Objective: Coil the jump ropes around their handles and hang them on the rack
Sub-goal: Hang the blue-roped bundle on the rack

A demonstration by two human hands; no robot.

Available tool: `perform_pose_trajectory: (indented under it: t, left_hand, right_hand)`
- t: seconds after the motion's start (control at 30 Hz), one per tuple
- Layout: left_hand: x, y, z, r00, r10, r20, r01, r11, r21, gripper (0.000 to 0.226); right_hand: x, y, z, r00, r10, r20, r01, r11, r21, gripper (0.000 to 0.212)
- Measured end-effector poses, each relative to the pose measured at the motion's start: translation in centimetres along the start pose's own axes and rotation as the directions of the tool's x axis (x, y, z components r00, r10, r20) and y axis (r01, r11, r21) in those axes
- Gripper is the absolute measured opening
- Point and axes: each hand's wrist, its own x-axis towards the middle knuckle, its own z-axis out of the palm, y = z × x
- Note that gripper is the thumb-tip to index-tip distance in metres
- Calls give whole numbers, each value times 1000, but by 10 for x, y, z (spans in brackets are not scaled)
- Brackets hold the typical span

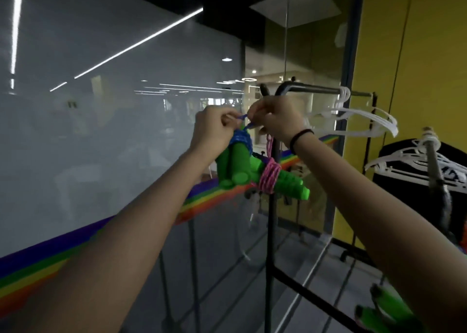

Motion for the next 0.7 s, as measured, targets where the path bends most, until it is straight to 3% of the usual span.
perform_pose_trajectory:
  t: [0.13,0.23,0.47,0.57,0.7]
  left_hand:
    - [73,4,25,996,83,-15,-84,996,-36,17]
    - [108,6,40,994,108,30,-107,994,-39,19]
    - [115,-20,66,948,90,304,-69,994,-79,21]
    - [103,-29,79,941,79,329,-49,994,-97,20]
    - [85,-24,75,954,101,284,-76,992,-98,22]
  right_hand:
    - [60,9,-22,977,-114,-180,88,985,-145,8]
    - [84,21,-31,945,-157,-286,115,980,-160,9]
    - [70,62,-35,984,99,-147,-92,994,54,11]
    - [55,80,-25,969,124,-215,-109,991,84,12]
    - [46,83,-14,940,71,-333,-99,993,-68,11]
